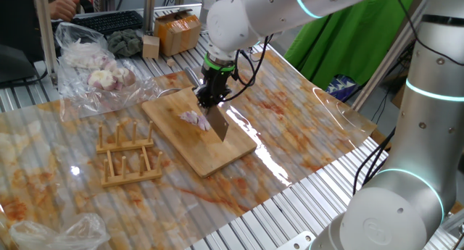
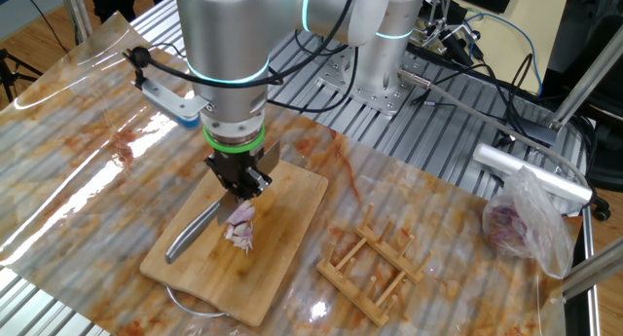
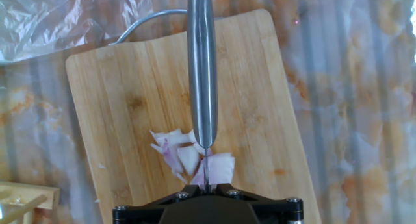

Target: Chop the onions

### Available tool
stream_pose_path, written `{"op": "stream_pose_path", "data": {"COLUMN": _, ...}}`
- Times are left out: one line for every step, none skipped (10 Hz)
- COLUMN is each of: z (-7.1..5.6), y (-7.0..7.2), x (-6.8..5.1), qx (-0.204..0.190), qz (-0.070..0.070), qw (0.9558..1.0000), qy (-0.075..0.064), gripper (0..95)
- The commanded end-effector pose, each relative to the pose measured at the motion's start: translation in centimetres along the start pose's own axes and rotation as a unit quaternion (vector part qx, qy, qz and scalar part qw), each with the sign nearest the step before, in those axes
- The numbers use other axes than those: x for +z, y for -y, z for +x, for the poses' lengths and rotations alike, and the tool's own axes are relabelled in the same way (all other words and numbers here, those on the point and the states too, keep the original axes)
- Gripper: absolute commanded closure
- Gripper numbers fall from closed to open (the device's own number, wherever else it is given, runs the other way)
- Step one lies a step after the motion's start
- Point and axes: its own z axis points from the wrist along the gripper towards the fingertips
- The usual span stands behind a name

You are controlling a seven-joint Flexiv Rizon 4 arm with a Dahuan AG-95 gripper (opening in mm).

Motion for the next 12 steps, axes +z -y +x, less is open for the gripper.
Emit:
{"op": "stream_pose_path", "data": {"z": 0.0, "y": 0.2, "x": -0.2, "qx": -0.007, "qz": 0.003, "qw": 1.0, "qy": 0.0, "gripper": 95.0}}
{"op": "stream_pose_path", "data": {"z": 0.0, "y": 0.3, "x": -0.1, "qx": -0.008, "qz": 0.002, "qw": 1.0, "qy": -0.001, "gripper": 95.0}}
{"op": "stream_pose_path", "data": {"z": 0.0, "y": 0.3, "x": -0.1, "qx": -0.009, "qz": 0.003, "qw": 1.0, "qy": 0.0, "gripper": 95.0}}
{"op": "stream_pose_path", "data": {"z": 0.0, "y": 0.4, "x": 0.1, "qx": -0.01, "qz": 0.002, "qw": 1.0, "qy": 0.0, "gripper": 95.0}}
{"op": "stream_pose_path", "data": {"z": -0.1, "y": 0.5, "x": 0.7, "qx": -0.01, "qz": 0.001, "qw": 0.9999, "qy": 0.002, "gripper": 95.0}}
{"op": "stream_pose_path", "data": {"z": -0.1, "y": 0.5, "x": 1.2, "qx": -0.01, "qz": 0.001, "qw": 0.9999, "qy": 0.003, "gripper": 95.0}}
{"op": "stream_pose_path", "data": {"z": -0.2, "y": 0.5, "x": 2.1, "qx": -0.007, "qz": -0.004, "qw": 1.0, "qy": 0.004, "gripper": 95.0}}
{"op": "stream_pose_path", "data": {"z": -0.3, "y": 0.4, "x": 4.0, "qx": -0.013, "qz": -0.004, "qw": 0.9998, "qy": 0.012, "gripper": 95.0}}
{"op": "stream_pose_path", "data": {"z": -0.2, "y": 0.5, "x": 5.3, "qx": -0.012, "qz": -0.003, "qw": 0.9998, "qy": 0.017, "gripper": 95.0}}
{"op": "stream_pose_path", "data": {"z": -0.1, "y": 0.6, "x": 6.3, "qx": -0.01, "qz": -0.006, "qw": 0.9997, "qy": 0.021, "gripper": 95.0}}
{"op": "stream_pose_path", "data": {"z": -0.2, "y": 0.6, "x": 6.2, "qx": -0.006, "qz": -0.007, "qw": 0.9997, "qy": 0.022, "gripper": 95.0}}
{"op": "stream_pose_path", "data": {"z": -0.2, "y": 0.5, "x": 5.6, "qx": -0.002, "qz": -0.012, "qw": 0.9998, "qy": 0.014, "gripper": 95.0}}
